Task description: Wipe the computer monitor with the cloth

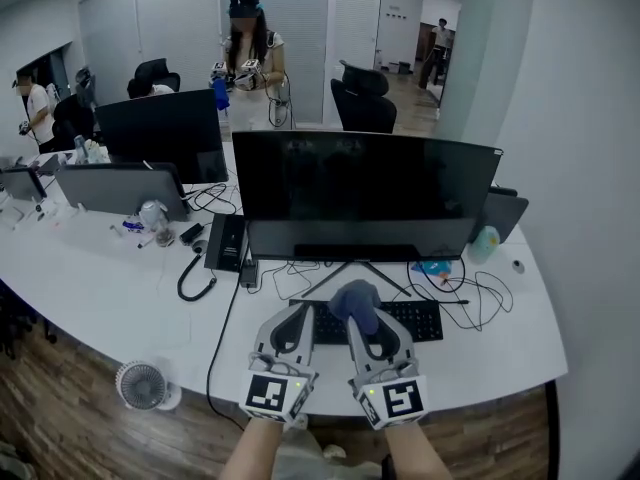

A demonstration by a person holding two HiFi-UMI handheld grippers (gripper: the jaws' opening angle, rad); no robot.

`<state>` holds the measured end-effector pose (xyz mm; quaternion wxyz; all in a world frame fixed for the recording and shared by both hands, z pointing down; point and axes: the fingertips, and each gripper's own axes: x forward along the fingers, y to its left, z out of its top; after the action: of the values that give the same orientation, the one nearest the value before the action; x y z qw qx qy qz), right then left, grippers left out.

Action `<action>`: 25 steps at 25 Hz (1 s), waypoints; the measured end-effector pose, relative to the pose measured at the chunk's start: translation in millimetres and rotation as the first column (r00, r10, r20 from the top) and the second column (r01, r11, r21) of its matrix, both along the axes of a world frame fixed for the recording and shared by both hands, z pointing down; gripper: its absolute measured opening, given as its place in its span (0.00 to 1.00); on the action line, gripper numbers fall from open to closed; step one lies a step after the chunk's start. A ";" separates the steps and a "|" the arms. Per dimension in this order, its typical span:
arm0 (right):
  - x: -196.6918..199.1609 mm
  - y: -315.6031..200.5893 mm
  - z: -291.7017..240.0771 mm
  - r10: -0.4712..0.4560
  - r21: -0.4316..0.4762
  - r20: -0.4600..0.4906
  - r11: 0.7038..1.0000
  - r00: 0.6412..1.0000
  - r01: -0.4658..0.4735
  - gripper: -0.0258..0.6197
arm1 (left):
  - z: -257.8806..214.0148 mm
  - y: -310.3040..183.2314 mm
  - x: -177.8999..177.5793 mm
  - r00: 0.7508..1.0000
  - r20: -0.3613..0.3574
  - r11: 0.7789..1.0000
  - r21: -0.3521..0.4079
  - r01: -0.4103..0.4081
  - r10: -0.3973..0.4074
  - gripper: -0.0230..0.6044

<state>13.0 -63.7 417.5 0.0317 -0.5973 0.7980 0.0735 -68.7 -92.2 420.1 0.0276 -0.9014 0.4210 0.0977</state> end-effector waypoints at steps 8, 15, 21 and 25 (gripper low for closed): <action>1.6 18.2 23.2 -0.030 -0.077 -0.043 0.997 0.999 0.027 0.21 | 5.1 20.9 8.8 1.000 0.024 1.000 -0.002 0.020 -0.019 0.05; 10.1 27.3 20.4 -0.021 -0.081 -0.038 0.997 0.999 0.018 0.21 | -2.0 27.1 21.9 1.000 0.029 1.000 0.014 0.005 -0.006 0.05; 17.0 36.1 18.7 -0.007 -0.071 -0.030 0.997 1.000 0.004 0.21 | 1.5 31.6 33.2 0.999 0.031 1.000 0.003 -0.015 0.015 0.05; 16.2 42.7 25.0 -0.019 -0.084 -0.034 0.996 0.999 0.016 0.21 | 7.9 36.3 35.0 0.999 0.029 1.000 -0.015 -0.023 0.023 0.05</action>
<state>29.2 -21.0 442.5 -0.0066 -0.5896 0.8061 0.0498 -33.7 -55.9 428.0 0.0262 -0.9077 0.4107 0.0816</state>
